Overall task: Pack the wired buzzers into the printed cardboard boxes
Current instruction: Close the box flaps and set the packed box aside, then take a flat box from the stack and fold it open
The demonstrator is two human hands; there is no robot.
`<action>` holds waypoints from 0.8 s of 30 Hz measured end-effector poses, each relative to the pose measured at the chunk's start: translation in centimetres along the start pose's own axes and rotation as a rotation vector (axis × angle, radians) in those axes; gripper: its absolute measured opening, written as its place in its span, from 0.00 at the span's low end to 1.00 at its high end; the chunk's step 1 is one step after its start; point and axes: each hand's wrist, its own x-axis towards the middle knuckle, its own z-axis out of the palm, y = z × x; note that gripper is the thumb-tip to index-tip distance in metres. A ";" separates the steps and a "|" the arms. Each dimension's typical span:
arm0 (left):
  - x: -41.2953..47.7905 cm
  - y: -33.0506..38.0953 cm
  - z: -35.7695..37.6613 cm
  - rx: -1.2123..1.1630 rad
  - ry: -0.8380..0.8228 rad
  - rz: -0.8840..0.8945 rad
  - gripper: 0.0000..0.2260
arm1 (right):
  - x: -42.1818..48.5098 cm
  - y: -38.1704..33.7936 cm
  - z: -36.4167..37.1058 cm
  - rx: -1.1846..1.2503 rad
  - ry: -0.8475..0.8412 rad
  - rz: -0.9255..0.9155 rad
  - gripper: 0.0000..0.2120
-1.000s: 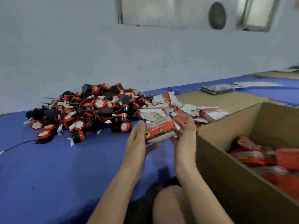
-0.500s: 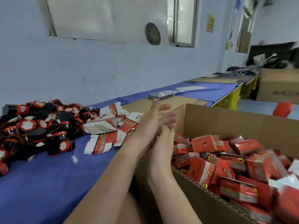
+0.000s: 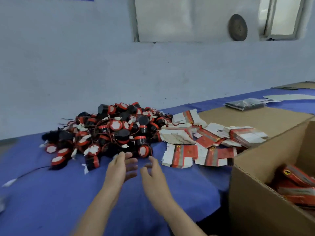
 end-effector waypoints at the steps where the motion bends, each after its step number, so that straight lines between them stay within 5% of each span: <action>1: 0.8 -0.9 -1.0 0.016 0.040 -0.009 0.14 | 0.4 -0.5 0.4 -0.032 -0.013 -0.025 0.19; 4: 3.0 -2.6 -3.1 0.092 0.136 0.006 0.12 | 2.2 -1.6 0.8 -0.144 -0.050 -0.128 0.17; 8: 5.0 -3.5 -5.2 0.240 0.211 0.166 0.11 | 4.8 -1.9 -0.6 -0.493 0.115 -0.305 0.15; 18: 4.4 -5.4 -7.2 0.383 0.194 0.173 0.10 | 6.6 2.4 -4.9 -1.084 0.043 0.070 0.28; 24: 4.0 -5.6 -7.4 0.357 0.194 0.171 0.11 | 5.7 3.0 -6.7 -1.222 -0.004 0.020 0.18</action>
